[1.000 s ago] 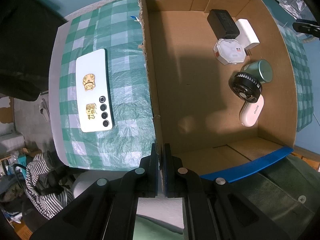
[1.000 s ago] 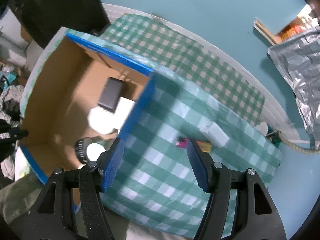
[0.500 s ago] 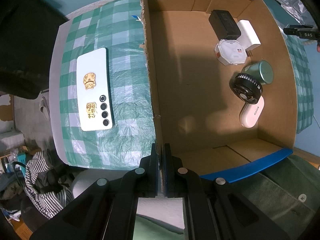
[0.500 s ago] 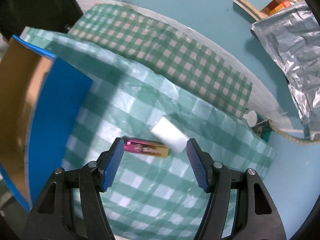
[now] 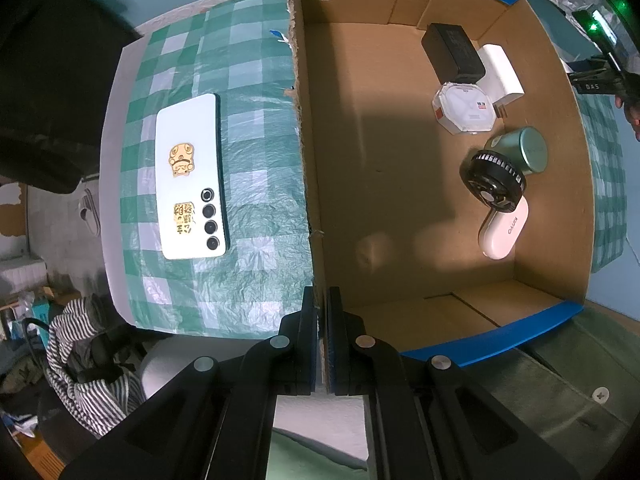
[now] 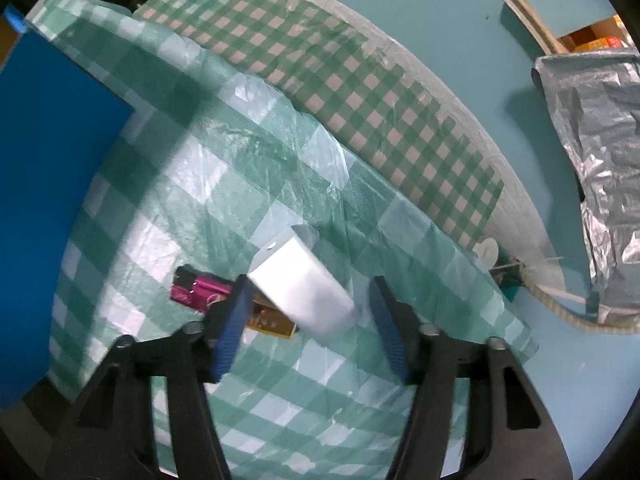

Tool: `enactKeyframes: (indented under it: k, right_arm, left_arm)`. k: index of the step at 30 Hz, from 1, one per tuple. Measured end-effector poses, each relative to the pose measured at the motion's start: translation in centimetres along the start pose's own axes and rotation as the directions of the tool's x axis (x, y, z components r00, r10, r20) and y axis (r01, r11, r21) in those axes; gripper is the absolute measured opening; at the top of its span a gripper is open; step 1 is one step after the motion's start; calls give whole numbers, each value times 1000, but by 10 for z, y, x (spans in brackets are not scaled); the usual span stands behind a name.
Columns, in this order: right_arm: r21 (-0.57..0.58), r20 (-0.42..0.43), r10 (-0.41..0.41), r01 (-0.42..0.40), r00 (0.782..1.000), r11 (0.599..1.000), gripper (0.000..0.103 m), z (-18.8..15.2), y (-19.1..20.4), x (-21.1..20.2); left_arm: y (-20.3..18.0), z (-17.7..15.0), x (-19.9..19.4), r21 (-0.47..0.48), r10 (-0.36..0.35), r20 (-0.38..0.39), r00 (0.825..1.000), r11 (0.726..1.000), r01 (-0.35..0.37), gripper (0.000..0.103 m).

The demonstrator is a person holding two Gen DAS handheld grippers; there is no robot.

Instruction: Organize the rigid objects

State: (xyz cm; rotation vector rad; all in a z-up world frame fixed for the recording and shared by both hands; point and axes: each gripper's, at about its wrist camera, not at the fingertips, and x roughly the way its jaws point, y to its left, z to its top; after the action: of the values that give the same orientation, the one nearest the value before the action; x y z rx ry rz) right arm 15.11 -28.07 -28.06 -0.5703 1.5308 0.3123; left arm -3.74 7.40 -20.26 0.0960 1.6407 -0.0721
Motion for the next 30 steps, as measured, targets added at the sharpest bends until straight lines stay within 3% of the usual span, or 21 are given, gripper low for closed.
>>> enactKeyframes:
  k: [4,9,18,30]
  right_arm:
    - [51,-20,30,-29,999,998,45,2,-7,7]
    - [156,-9,122,-119,993,981,27,-1,-17,7]
    - [267,18,179,-177,984,947,25,-10,-16,1]
    - [273,82,193,-208,978,939,25,-18,-3,-32]
  left_arm:
    - [1,1,0,-7,-2,0,1000,1000,2,4]
    - [2,2,0,-10,-3,1,1000,1000,3,4]
    - [1,3,0,-3,1,2,1000,1000,-1,4]
    - [-1,2,0,8,5,8,1000,1000,-5,4]
